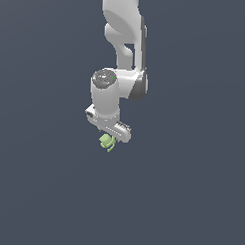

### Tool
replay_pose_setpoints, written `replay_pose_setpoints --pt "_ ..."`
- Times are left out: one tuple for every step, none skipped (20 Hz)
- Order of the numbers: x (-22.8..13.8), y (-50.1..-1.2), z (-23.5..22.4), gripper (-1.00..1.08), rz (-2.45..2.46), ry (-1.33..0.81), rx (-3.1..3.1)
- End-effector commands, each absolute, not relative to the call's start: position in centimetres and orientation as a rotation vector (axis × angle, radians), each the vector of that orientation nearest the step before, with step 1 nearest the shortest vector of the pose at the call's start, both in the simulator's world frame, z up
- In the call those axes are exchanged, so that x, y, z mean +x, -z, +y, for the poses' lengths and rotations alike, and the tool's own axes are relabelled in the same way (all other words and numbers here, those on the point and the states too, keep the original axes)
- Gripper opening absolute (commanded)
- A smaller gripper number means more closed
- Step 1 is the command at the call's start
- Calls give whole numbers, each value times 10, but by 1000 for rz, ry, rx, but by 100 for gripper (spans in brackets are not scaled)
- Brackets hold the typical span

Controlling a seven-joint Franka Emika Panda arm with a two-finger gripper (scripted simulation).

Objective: Pick up the object and move it to a goal position.

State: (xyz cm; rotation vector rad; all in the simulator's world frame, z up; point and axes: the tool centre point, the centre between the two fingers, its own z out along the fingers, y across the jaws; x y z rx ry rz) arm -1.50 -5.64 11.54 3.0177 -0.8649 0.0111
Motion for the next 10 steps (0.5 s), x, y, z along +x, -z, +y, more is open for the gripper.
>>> replay_pose_setpoints --pt "-18 -107 -60 100 -963 -8 2990" --pt "-19 -104 -62 100 -995 -6 2980" --pt "-20 -102 -63 100 -1024 -5 2970" --pt "-21 -100 -64 100 -1049 -4 2961" --pt "-22 -98 -65 100 -1072 -3 2953" --pt "-23 -96 -66 100 -1093 -2 2946" --pt "-24 -94 -67 100 -1110 -2 2939" --pt "-24 -93 -68 100 -1125 -1 2933" --pt "-25 -92 -68 100 -1137 -1 2929" --pt "-25 -91 -69 100 -1147 0 2925"
